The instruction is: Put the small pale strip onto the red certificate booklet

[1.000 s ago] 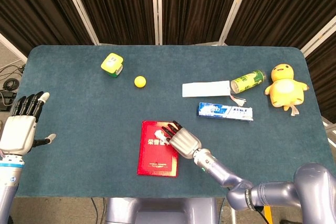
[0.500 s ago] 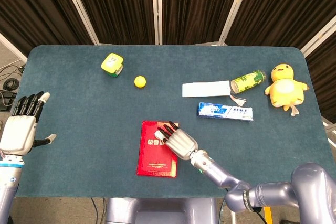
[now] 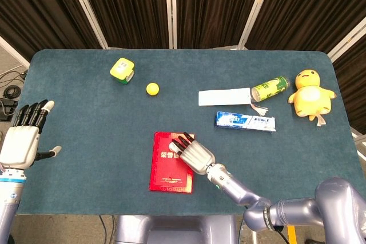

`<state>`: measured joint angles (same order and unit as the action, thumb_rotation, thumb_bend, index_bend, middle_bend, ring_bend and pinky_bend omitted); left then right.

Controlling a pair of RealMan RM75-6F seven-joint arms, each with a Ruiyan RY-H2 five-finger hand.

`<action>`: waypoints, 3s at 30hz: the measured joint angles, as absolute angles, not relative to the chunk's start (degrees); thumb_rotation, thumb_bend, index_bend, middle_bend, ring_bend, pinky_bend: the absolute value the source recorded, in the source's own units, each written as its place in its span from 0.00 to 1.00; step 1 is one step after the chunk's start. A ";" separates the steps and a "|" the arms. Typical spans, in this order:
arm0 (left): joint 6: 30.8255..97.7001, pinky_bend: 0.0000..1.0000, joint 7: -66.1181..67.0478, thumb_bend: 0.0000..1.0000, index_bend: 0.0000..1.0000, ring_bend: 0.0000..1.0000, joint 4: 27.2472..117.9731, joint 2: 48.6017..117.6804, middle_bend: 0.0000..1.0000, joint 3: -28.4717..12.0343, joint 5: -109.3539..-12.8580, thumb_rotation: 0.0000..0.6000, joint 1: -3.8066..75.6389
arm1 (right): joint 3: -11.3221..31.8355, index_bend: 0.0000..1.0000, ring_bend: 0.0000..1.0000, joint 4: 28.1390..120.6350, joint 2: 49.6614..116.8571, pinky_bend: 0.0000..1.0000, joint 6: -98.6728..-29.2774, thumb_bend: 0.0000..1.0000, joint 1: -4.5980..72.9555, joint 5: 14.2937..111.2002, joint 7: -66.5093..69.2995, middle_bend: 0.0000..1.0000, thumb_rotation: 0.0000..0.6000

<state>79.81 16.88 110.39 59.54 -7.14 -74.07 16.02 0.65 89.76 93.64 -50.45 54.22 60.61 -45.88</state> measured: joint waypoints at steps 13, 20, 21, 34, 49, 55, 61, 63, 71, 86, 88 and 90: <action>79.49 0.00 16.26 0.00 0.00 0.00 110.38 59.26 0.00 -7.31 -74.15 1.00 15.91 | 1.05 0.39 0.00 88.89 94.20 0.00 -50.66 0.94 54.51 59.03 -46.93 0.00 1.00; 79.30 0.00 16.55 0.00 0.00 0.00 110.42 59.40 0.00 -7.20 -74.40 1.00 15.93 | 0.87 0.39 0.00 89.45 94.45 0.00 -50.85 0.94 54.58 58.72 -47.43 0.00 1.00; 79.31 0.00 16.58 0.00 0.00 0.00 110.44 59.40 0.00 -7.22 -74.41 1.00 15.92 | 0.79 0.39 0.00 89.68 94.54 0.00 -50.89 0.94 54.62 58.88 -47.53 0.00 1.00; 79.33 0.00 16.27 0.00 0.00 0.00 110.50 59.23 0.00 -7.31 -74.56 1.00 15.78 | 0.74 0.39 0.00 89.16 95.28 0.00 -51.42 0.94 54.86 58.22 -48.82 0.00 1.00; 79.23 0.00 16.38 0.00 0.00 0.00 110.55 59.29 0.00 -7.37 -74.62 1.00 15.76 | 0.28 0.40 0.00 90.01 95.42 0.00 -51.78 0.94 55.01 58.40 -49.63 0.00 1.00; 79.17 0.00 16.25 0.00 0.00 0.00 110.56 59.22 0.00 -7.39 -74.61 1.00 15.72 | 0.36 0.40 0.00 90.51 95.79 0.00 -52.20 0.94 55.19 58.83 -50.19 0.00 1.00; 79.05 0.00 16.06 0.00 0.00 0.00 110.52 59.13 0.00 -7.43 -74.56 1.00 15.72 | 0.97 0.40 0.00 91.00 95.05 0.00 -52.85 0.94 55.19 58.71 -50.21 0.00 1.00; 79.00 0.00 16.06 0.00 0.00 0.00 110.50 59.13 0.00 -7.45 -74.52 1.00 15.73 | 1.37 0.40 0.00 91.52 94.42 0.00 -53.22 0.94 55.15 58.80 -49.95 0.00 1.00; 78.85 0.00 15.84 0.00 0.00 0.00 110.46 59.06 0.00 -7.51 -74.36 1.00 15.75 | 2.50 0.40 0.00 95.05 90.66 0.00 -55.05 0.94 54.60 60.53 -48.29 0.00 1.00; 80.64 0.00 13.54 0.00 0.00 0.00 111.05 57.74 0.00 -5.48 -78.01 1.00 13.49 | -1.57 0.09 0.00 104.37 73.05 0.00 -73.81 0.04 39.89 77.78 -28.64 0.00 1.00; 81.35 0.00 13.26 0.00 0.00 0.00 111.29 57.50 0.00 -4.72 -78.96 1.00 12.65 | -2.72 0.07 0.00 104.60 70.88 0.00 -78.05 0.00 36.25 80.15 -24.37 0.00 1.00; 82.33 0.00 13.01 0.00 0.00 0.00 111.56 57.23 0.00 -3.99 -79.89 1.00 11.67 | -3.82 0.06 0.00 104.46 69.25 0.00 -82.02 0.00 32.64 82.05 -20.08 0.00 1.00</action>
